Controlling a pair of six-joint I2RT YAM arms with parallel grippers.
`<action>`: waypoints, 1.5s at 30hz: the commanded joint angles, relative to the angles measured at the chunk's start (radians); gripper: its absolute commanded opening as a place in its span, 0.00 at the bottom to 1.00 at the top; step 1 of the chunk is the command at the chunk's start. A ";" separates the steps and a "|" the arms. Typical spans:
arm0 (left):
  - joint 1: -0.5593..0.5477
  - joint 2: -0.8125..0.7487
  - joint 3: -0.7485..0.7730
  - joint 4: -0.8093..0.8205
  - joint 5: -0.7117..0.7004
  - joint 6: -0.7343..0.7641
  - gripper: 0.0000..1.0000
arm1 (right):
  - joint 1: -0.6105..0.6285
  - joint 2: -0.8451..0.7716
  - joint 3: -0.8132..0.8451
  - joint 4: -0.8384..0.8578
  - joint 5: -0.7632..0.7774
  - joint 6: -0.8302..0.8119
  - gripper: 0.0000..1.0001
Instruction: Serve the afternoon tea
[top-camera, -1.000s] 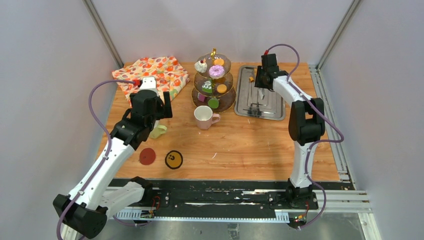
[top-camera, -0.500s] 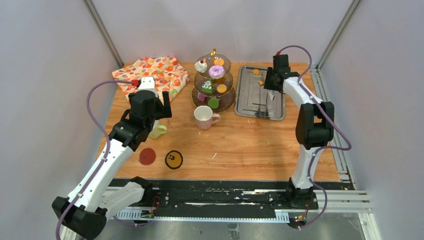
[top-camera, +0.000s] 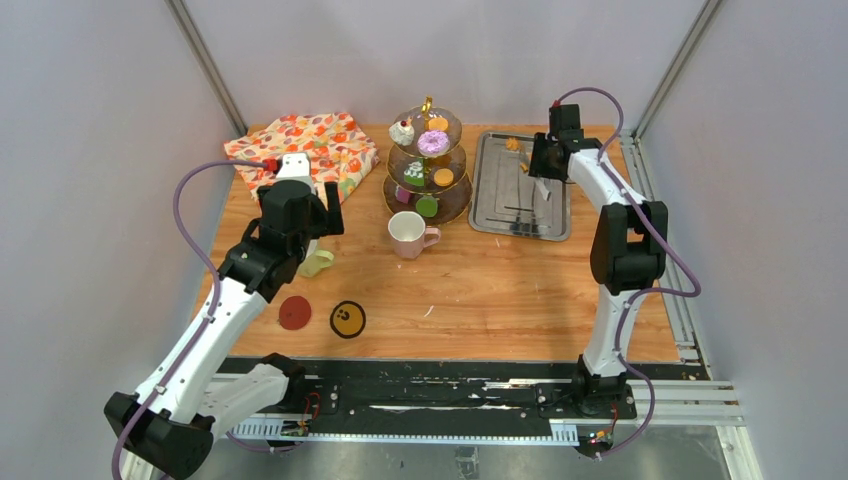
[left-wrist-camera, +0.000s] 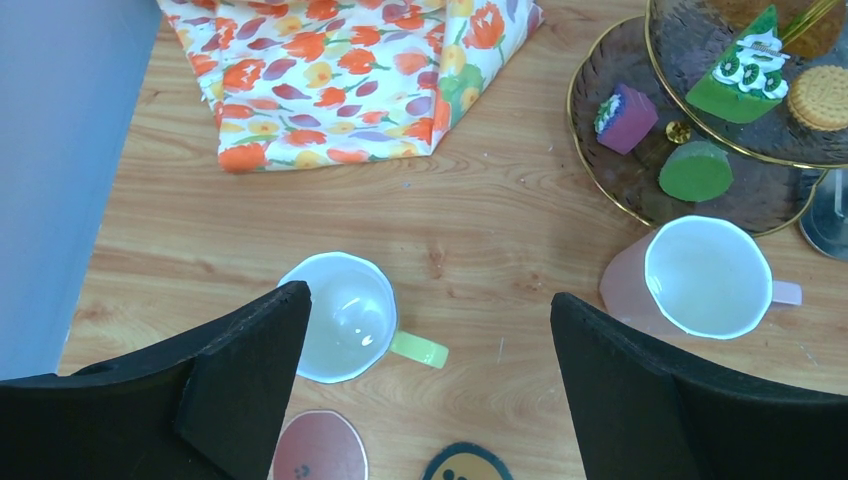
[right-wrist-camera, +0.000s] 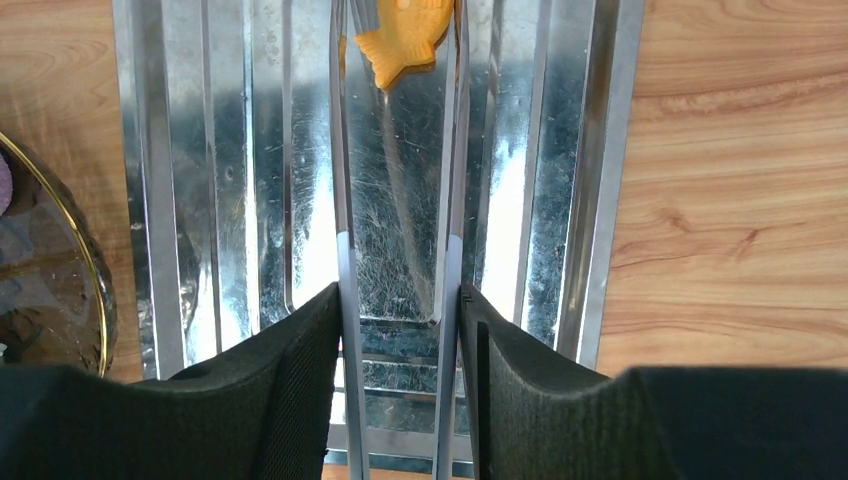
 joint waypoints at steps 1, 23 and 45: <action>-0.003 0.010 0.017 0.035 -0.027 0.006 0.95 | 0.000 0.019 0.049 -0.026 -0.015 -0.016 0.43; -0.003 -0.018 0.019 0.012 -0.018 0.004 0.94 | 0.000 -0.182 -0.030 -0.052 -0.043 -0.047 0.02; -0.002 -0.082 0.005 -0.003 -0.015 -0.005 0.94 | 0.051 -0.501 -0.342 -0.029 -0.144 0.002 0.00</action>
